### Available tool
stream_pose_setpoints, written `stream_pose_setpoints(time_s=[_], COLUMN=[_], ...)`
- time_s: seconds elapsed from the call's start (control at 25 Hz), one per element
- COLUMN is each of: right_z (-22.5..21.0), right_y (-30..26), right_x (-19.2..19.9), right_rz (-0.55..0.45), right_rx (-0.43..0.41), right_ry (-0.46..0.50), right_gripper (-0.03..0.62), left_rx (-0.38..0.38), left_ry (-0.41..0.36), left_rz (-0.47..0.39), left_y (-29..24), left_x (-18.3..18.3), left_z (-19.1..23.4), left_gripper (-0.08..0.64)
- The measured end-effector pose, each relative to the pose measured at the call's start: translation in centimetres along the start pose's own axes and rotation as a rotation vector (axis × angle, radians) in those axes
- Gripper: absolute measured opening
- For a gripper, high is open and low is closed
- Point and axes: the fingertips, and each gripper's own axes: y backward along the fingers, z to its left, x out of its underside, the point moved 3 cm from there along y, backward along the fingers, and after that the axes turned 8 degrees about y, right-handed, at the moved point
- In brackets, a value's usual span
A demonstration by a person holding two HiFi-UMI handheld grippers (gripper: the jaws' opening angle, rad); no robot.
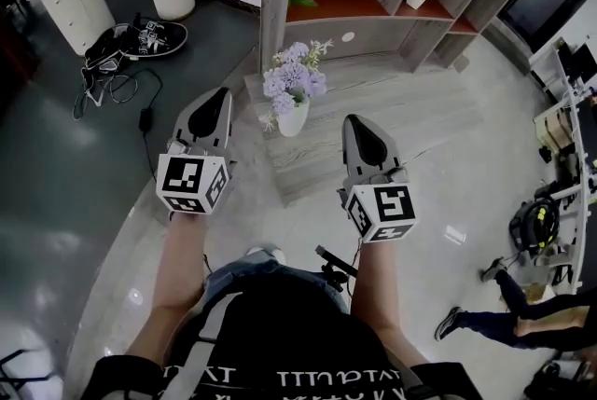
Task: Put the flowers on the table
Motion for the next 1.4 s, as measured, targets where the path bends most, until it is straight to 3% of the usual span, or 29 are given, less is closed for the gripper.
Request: stream_pose_setpoints(time_s=[0.28, 1.4], right_z=[0.1, -1.2], right_y=[0.4, -0.2], right_x=[-0.9, -2.1], right_rz=[0.015, 0.037], right_rx=[0.058, 0.143], right_ry=[-0.006, 0.09], right_gripper=[0.014, 0.014], left_rx=[0.021, 0.072], left_ry=[-0.075, -0.092], left_rz=[-0.01, -0.044], left_y=[-0.1, -1.5], left_x=[-1.4, -2.6], left_z=[1.0, 1.3], left_gripper=[0.011, 0.011])
